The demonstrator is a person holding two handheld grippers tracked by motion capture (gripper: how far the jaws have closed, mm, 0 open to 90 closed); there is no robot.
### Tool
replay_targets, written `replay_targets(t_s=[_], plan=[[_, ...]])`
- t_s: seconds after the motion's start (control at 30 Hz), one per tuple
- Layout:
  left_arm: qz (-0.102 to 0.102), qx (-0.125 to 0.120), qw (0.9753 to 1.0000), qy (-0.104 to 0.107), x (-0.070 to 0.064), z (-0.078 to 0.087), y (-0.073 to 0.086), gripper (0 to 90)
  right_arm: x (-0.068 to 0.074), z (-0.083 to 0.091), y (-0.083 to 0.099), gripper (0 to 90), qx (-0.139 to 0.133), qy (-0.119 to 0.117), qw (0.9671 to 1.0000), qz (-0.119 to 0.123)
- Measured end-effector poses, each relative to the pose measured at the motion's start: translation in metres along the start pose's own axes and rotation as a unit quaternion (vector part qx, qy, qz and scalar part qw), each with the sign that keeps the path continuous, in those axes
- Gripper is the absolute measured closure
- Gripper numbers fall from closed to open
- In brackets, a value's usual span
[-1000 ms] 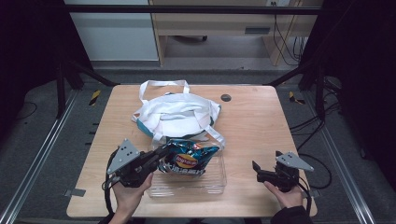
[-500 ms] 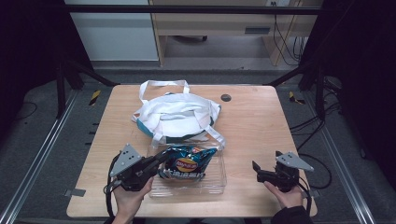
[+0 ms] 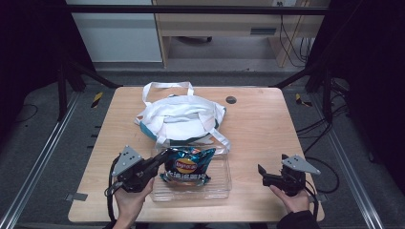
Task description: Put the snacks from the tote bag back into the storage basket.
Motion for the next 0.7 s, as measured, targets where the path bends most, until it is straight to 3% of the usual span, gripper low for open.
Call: replay_targets(t_s=[0.27,0.7], plan=[[0.011,0.006,0.9999,-0.007,0.007,-0.004,0.003,89.6,0.000,-0.001,0.000,5.4,0.000,0.000,1.0000,0.003],[0.008,0.006,0.9999,-0.013,0.012,-0.012,0.001,89.6,0.001,-0.002,0.000,5.4,0.001,-0.001,1.0000,0.003]])
Point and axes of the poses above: each handheld gripper's, and its own axes: z roughly backward along the jaws, y roughly out of its underside, x roughly to its left, the point moved 5 cm from there along -z, roughly forward along the jaws, and after that the axes turned 10 degrees about -z, right-handed, at the moved point
